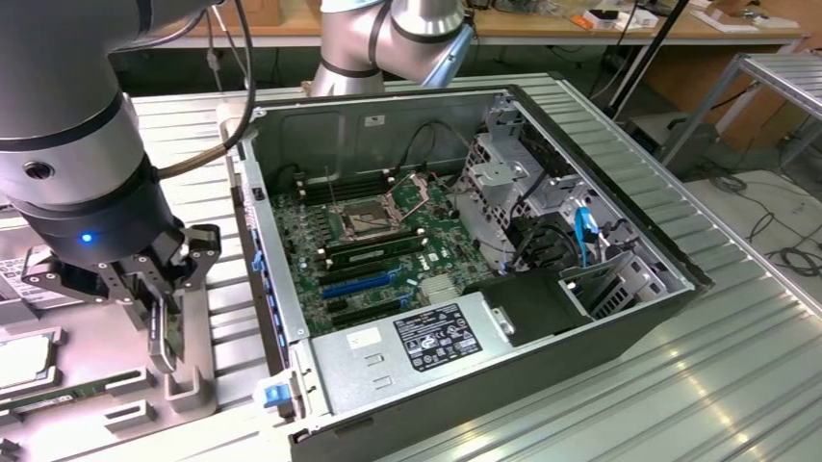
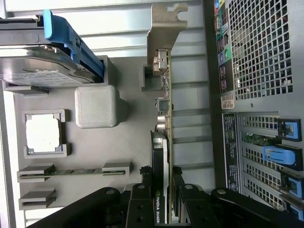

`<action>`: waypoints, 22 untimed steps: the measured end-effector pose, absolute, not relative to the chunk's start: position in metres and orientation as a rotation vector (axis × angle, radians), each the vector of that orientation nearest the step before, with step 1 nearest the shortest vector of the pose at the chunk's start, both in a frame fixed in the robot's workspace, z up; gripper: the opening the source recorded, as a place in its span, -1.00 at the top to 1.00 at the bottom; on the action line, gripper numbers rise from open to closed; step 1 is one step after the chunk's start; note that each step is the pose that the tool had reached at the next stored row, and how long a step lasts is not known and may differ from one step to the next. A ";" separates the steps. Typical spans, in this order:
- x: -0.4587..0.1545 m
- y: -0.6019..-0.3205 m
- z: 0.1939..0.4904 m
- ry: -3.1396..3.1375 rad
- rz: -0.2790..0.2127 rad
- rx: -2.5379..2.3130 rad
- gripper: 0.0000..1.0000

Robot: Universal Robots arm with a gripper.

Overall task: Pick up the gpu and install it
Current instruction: 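Pick up the gpu and move the gpu toward the slot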

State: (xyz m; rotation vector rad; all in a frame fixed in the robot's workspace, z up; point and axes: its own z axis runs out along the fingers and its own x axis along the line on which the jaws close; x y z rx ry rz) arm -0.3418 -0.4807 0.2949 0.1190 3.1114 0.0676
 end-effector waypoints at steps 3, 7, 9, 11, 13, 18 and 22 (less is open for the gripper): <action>-0.342 -0.481 0.297 3.111 0.068 0.119 0.47; -0.342 -0.481 0.298 3.111 0.068 0.119 0.47; -0.342 -0.481 0.298 3.111 0.068 0.119 0.47; -0.342 -0.481 0.298 3.111 0.068 0.119 0.47; -0.342 -0.481 0.298 3.111 0.068 0.119 0.47; -0.342 -0.481 0.300 3.112 0.067 0.119 0.47; -0.342 -0.481 0.304 3.112 0.068 0.119 0.47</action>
